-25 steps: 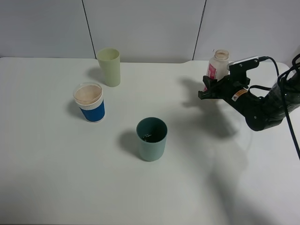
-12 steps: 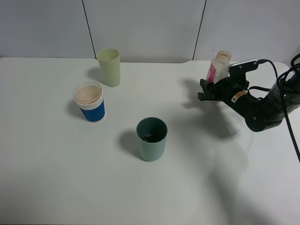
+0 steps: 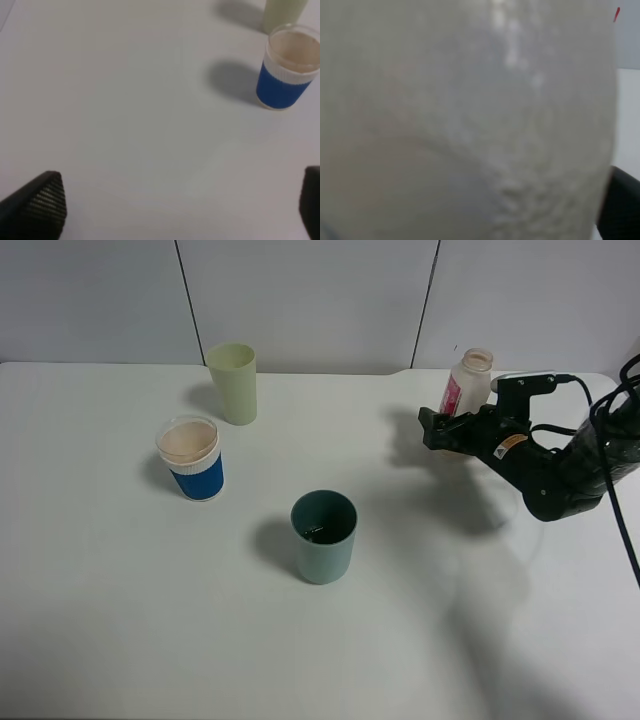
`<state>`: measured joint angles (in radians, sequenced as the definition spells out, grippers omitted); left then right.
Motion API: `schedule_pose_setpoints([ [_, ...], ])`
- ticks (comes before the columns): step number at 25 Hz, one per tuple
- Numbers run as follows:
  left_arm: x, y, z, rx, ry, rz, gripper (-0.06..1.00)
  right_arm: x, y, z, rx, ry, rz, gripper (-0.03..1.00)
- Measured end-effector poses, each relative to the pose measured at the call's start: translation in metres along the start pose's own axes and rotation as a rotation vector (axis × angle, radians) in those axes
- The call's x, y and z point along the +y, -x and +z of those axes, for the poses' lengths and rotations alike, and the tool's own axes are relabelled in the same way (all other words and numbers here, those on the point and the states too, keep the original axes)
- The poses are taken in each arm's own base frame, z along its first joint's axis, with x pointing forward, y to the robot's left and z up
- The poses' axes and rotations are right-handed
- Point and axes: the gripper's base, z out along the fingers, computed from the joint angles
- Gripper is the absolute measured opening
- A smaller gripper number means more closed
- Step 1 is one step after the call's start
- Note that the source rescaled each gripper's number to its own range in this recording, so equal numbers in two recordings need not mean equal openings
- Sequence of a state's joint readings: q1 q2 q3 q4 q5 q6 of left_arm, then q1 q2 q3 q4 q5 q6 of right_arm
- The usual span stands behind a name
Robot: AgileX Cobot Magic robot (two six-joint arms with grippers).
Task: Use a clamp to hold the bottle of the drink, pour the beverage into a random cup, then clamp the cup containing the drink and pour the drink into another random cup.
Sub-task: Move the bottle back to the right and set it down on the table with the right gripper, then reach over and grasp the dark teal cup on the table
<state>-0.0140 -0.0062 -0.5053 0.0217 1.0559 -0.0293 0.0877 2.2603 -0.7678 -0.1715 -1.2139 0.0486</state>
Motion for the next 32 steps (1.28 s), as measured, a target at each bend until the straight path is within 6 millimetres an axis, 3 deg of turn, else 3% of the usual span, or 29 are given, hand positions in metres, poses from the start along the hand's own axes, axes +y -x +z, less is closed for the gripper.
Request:
schedule_pose_setpoints([
  [8,0.000,0.000,0.000,0.000,0.000,0.000,0.78,0.005,0.000,0.001,-0.001,0.014,0.008,0.77],
  [14,0.000,0.000,0.000,0.000,0.000,0.000,0.78,0.007,0.001,0.001,-0.003,0.019,0.007,0.95],
  [24,0.000,0.000,0.000,0.000,0.000,0.000,0.78,0.007,0.028,-0.001,-0.067,0.018,-0.004,0.97],
  [32,0.000,0.000,0.000,0.000,0.000,0.000,0.78,0.008,0.043,-0.027,-0.065,-0.013,-0.007,0.97],
])
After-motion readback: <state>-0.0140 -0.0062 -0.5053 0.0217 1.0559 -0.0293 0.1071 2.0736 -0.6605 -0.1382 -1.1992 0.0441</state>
